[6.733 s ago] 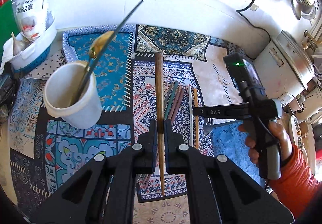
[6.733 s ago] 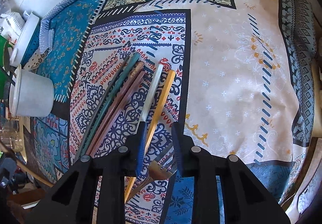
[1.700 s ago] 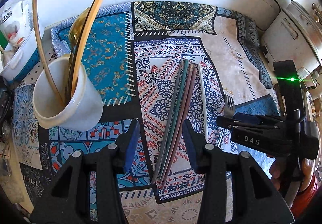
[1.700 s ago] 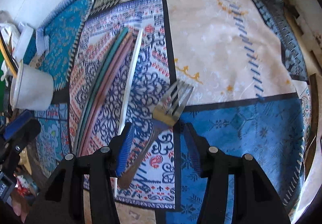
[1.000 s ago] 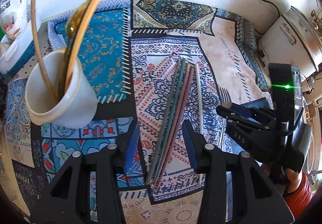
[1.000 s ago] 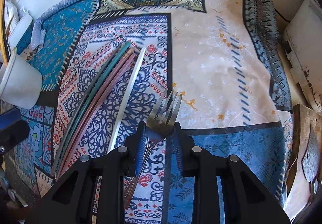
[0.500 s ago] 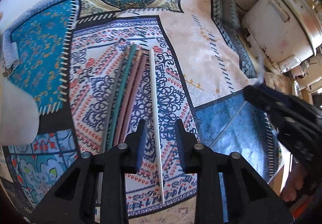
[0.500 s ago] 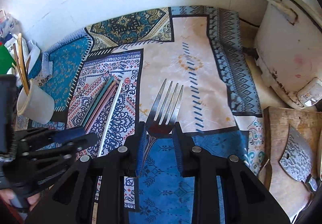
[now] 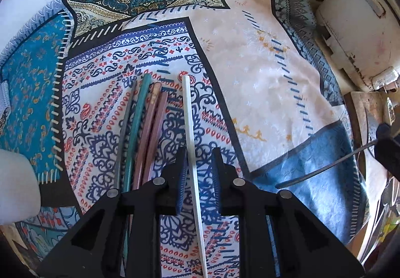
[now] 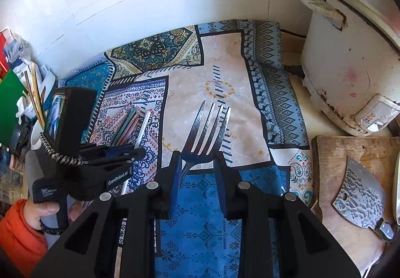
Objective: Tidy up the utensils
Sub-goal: 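Grasp a white chopstick with the left tool while the right tool lifts the fork, then carry fork and white chopstick to the white cup while the right tool releases the fork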
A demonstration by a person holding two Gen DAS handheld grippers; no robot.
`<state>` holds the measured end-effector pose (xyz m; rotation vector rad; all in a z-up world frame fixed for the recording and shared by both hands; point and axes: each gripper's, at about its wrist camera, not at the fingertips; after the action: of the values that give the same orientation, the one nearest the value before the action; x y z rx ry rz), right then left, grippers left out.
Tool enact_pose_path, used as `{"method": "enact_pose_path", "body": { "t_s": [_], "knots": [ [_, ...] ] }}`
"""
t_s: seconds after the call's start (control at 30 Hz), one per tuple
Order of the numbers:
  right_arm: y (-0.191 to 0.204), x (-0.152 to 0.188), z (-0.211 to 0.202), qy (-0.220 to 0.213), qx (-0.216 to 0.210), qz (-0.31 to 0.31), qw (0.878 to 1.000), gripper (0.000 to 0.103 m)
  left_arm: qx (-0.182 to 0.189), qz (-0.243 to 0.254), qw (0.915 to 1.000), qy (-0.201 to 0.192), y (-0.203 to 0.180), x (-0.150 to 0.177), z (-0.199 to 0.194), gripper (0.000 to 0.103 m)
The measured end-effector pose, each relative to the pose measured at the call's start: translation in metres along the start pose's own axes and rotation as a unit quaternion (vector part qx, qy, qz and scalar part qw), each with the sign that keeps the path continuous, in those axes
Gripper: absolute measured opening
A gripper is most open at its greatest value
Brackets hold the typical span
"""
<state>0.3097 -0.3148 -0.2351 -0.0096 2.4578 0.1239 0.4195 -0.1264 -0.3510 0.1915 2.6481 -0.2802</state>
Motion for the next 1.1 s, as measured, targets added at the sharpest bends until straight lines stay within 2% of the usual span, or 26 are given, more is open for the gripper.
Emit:
{"method": "enact_pose_path", "body": {
  "t_s": [0.03,0.1,0.2,0.33,0.53,0.83,1.1],
  "knots": [
    [-0.001,0.0,-0.001,-0.003,0.0,0.001,1.0,0.024,0.006,-0.007,1.0,0.001,0.002,-0.003,0.002,0.016],
    [-0.002,-0.002,-0.004,-0.008,0.0,0.001,1.0,0.024,0.008,-0.024,0.9997,0.003,0.006,-0.009,0.005,0.006],
    [-0.003,-0.003,-0.007,-0.013,-0.003,0.002,1.0,0.024,0.02,-0.044,0.9988,0.005,0.012,-0.012,0.008,0.005],
    [-0.005,-0.003,-0.011,-0.018,-0.007,0.003,1.0,0.024,0.004,-0.025,0.9997,0.0,0.004,-0.011,0.008,0.005],
    [-0.005,-0.005,-0.02,-0.025,-0.008,-0.001,1.0,0.024,0.001,-0.024,0.9996,-0.013,-0.001,-0.008,-0.005,0.005],
    [0.008,-0.016,-0.039,-0.054,-0.016,-0.017,0.998,0.024,0.002,-0.025,0.9951,-0.095,0.001,0.005,-0.079,0.004],
    [0.037,-0.031,-0.059,-0.089,-0.031,-0.042,0.995,0.023,-0.011,-0.027,0.9841,-0.175,0.011,0.015,-0.149,0.004]
  ]
}}
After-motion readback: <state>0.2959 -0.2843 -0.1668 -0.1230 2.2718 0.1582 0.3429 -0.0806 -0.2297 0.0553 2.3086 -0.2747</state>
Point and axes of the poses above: each gripper's, at about its wrist camera, not at the fingertips, and z roughly the way its jaws point, y to its left, x to its underside, and after that the axes turned 11 degrees about -y, right-handed
